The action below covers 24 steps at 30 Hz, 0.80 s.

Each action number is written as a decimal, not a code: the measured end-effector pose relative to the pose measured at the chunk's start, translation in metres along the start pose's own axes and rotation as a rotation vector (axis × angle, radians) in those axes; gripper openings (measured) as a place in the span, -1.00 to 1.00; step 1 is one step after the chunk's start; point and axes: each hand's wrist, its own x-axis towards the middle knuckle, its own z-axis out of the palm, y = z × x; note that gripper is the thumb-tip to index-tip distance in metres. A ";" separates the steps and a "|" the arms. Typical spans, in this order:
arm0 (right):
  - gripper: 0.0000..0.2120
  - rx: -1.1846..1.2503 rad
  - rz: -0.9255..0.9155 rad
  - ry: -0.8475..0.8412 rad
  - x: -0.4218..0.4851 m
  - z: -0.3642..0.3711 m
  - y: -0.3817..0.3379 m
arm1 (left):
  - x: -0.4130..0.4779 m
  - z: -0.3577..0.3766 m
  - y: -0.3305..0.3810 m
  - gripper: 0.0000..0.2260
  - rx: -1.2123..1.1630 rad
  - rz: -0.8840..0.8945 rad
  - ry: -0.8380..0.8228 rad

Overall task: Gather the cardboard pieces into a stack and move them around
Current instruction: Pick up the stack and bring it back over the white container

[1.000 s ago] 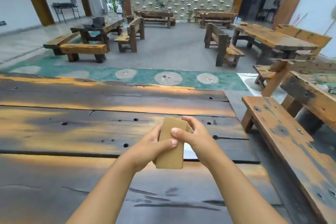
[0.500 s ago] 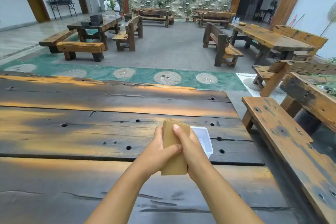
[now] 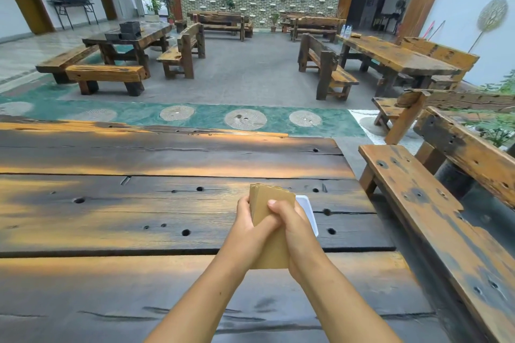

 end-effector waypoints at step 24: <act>-0.51 -0.706 -0.073 -0.412 0.032 -0.045 -0.053 | 0.027 -0.048 0.028 -0.32 0.573 0.076 -0.346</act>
